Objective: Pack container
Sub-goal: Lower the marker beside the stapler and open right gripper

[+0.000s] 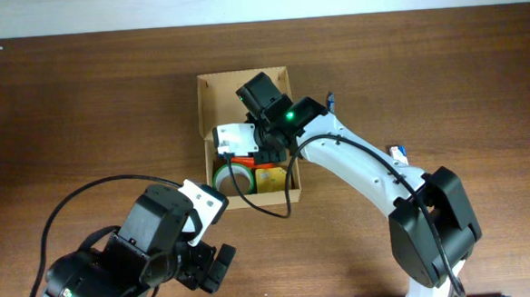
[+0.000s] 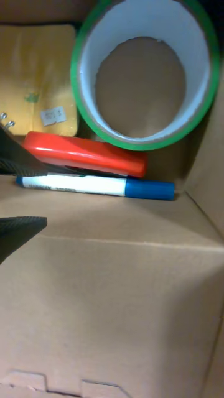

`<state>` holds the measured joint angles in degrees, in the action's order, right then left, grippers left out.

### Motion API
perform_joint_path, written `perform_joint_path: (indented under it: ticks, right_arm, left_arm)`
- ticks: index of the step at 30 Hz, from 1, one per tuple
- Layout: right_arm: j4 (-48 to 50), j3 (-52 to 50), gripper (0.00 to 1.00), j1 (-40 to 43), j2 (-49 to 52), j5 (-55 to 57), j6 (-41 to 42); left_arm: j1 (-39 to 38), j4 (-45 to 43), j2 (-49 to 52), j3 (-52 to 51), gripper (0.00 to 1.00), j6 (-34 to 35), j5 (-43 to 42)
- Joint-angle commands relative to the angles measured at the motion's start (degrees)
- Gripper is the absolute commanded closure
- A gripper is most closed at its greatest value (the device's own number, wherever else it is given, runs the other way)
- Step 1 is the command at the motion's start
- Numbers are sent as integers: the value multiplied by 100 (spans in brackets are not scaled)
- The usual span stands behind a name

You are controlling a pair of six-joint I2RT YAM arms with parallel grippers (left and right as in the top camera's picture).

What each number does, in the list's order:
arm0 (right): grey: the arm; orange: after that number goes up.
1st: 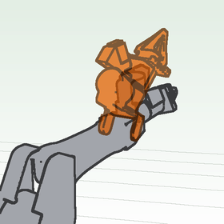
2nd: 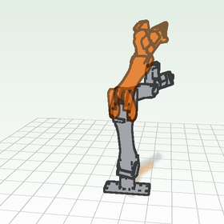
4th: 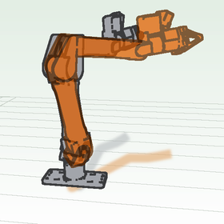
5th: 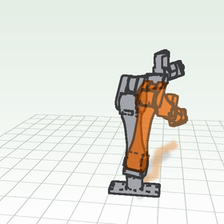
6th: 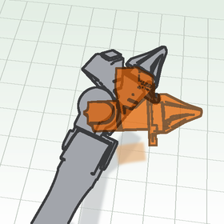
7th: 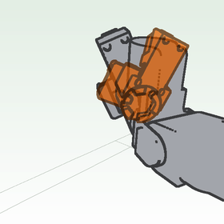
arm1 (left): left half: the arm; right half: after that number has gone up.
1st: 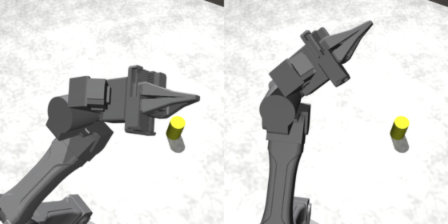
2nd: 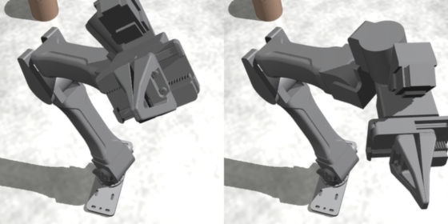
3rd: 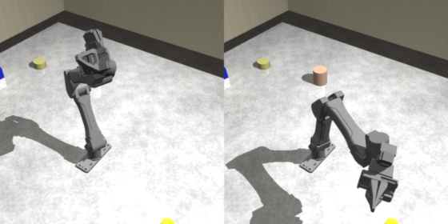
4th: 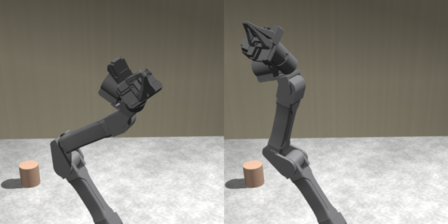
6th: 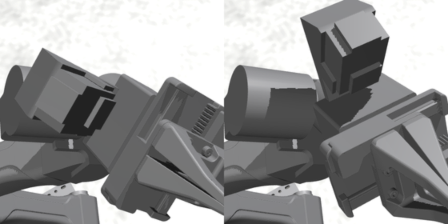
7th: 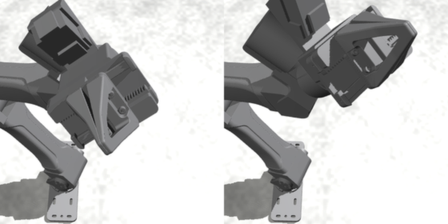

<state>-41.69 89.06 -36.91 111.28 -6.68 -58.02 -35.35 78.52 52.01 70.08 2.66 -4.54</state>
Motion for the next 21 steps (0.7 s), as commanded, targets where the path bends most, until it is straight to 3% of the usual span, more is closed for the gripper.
perform_joint_path:
  ticks: [1, 6, 15, 21]
  right_arm:
    - [17, 15, 82, -20, -192, -13, 844]
    - [11, 15, 83, 17, -682, -13, 1646]
    - [-133, 15, 83, 28, -1746, -9, 2330]
    - [-337, 15, 83, 424, -2024, 144, 3152]
  left_arm:
    - [-11, 0, -24, 90, 0, 37, -63]
    - [-11, 0, -24, 90, 0, 37, -63]
    - [-11, 0, -24, 90, 0, 37, -63]
    - [-11, 0, -24, 90, 1, 37, -63]
